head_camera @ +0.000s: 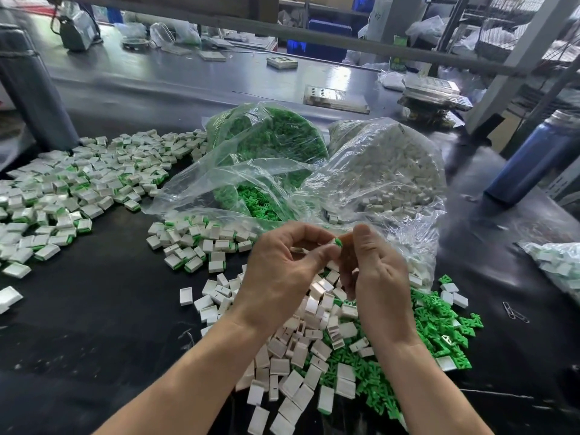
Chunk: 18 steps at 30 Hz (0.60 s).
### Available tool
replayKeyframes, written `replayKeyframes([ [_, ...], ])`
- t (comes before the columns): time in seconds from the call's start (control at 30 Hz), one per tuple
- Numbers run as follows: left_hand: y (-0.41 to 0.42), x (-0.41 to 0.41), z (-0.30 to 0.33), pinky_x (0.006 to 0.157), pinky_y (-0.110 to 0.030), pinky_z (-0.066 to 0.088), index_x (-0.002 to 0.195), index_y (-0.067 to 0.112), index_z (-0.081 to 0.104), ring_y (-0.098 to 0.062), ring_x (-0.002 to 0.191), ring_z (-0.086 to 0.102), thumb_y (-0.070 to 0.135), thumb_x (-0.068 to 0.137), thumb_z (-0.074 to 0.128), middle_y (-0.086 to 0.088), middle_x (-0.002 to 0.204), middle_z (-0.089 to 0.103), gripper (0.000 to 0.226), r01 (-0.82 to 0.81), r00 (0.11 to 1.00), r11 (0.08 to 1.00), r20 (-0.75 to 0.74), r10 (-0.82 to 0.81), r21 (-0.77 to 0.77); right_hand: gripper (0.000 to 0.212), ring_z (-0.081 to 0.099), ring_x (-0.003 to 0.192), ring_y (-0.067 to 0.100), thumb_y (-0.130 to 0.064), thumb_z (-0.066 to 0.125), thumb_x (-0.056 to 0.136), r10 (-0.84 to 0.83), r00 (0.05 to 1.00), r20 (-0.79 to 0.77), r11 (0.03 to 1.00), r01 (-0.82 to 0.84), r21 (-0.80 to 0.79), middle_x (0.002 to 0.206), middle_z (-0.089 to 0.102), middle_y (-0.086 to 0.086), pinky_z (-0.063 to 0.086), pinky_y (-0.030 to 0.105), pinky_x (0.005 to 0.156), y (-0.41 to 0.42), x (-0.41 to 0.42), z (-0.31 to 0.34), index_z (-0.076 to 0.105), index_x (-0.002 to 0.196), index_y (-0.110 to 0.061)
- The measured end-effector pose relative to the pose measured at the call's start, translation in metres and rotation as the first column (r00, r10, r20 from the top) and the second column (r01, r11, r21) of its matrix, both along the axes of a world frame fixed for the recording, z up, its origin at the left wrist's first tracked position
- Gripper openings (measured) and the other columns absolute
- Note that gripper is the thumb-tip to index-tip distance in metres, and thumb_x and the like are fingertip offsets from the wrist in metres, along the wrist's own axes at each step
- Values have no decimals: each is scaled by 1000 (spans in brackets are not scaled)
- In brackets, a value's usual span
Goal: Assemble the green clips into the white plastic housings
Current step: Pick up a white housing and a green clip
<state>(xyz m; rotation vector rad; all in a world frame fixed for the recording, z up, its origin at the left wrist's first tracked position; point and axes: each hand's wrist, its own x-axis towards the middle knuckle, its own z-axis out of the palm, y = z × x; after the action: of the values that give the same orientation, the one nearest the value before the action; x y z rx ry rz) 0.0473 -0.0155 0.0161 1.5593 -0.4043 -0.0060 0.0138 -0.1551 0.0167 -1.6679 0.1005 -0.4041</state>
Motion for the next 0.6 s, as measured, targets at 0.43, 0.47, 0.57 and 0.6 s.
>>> replayKeyframes([
  [0.43,6,7,-3,72,-14,57,94,22,76,-4,80,74,16,86,81,10,85,77,11,-33,999,999,5,33,32,19,64,67,10,-45,64,91,50,999,9,990,-48,-133,79,71,-7,50,27,61,-8,4,-7,71,95,-28],
  [0.47,7,7,-3,72,-14,57,93,22,76,-3,80,74,15,87,81,10,85,77,11,-31,999,999,7,31,37,19,63,67,10,-45,64,92,47,999,6,991,-46,-127,78,70,-7,49,29,62,-7,5,-8,70,94,-27],
  [0.57,9,9,-3,70,-12,55,93,23,76,-1,78,73,13,88,81,13,84,77,12,-43,999,996,22,42,80,16,61,65,8,-42,66,92,53,999,-7,993,-54,-105,75,70,-8,48,25,59,-7,6,-9,72,95,-27],
  [0.6,10,10,-3,70,-12,55,93,23,76,0,78,72,14,88,81,14,83,76,12,-56,998,993,28,54,106,13,61,64,7,-38,68,94,55,998,-7,994,-55,-93,75,70,-6,47,22,58,-8,6,-9,72,95,-26],
])
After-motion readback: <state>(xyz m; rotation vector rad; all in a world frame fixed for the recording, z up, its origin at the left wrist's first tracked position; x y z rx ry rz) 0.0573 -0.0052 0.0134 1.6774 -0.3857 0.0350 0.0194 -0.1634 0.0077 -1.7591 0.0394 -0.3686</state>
